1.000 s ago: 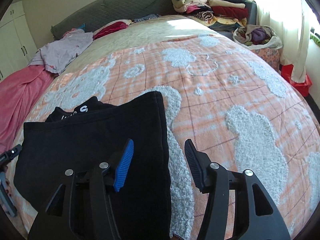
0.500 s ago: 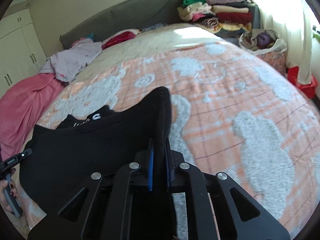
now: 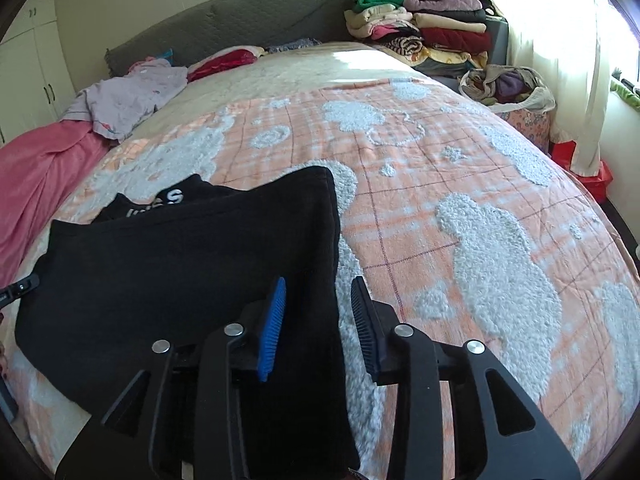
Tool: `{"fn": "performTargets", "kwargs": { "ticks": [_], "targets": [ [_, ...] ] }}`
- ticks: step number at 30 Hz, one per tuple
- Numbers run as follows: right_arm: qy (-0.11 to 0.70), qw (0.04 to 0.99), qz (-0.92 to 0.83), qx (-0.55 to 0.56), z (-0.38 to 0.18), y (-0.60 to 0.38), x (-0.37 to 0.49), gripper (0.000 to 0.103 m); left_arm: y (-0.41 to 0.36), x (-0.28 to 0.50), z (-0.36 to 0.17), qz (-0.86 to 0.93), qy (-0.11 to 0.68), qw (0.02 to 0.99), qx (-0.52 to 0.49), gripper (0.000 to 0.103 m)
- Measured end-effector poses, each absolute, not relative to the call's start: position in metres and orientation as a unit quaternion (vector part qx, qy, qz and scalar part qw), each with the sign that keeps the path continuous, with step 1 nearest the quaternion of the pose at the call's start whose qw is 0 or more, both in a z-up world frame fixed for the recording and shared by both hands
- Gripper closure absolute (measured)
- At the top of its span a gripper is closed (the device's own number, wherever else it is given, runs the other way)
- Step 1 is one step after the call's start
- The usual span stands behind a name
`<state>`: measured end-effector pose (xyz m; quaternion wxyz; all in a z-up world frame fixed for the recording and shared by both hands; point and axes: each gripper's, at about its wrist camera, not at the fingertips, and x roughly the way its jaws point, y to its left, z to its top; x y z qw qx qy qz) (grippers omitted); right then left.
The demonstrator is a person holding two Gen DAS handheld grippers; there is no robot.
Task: Fold small clothes
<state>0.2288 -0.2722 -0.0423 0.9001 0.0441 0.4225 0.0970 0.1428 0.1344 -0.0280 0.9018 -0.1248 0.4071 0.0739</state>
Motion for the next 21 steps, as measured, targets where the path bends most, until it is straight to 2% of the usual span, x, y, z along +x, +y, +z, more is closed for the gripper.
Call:
{"fn": "performTargets", "kwargs": {
  "ticks": [1, 4, 10, 14, 21],
  "targets": [
    [0.417, 0.902, 0.1, 0.045, -0.038, -0.271, 0.224, 0.065, 0.133, 0.141, -0.026, 0.073, 0.407, 0.902, -0.124, 0.082],
    [0.41, 0.904, 0.113, 0.045, -0.028, -0.265, 0.213, 0.054, 0.126, 0.135, -0.018, 0.072, 0.402, 0.905, -0.114, 0.076],
    [0.416, 0.897, 0.147, 0.029, -0.02, -0.243, 0.199, 0.047, 0.111, 0.124, -0.006, 0.056, 0.398, 0.91, -0.102, 0.064],
    [0.421, 0.891, 0.167, 0.017, -0.018, -0.226, 0.191, 0.046, 0.099, 0.118, -0.003, 0.045, 0.401, 0.91, -0.097, 0.056],
    [0.418, 0.889, 0.187, -0.004, -0.012, -0.203, 0.183, 0.046, 0.082, 0.113, -0.003, 0.027, 0.407, 0.909, -0.086, 0.051]
  ]
}}
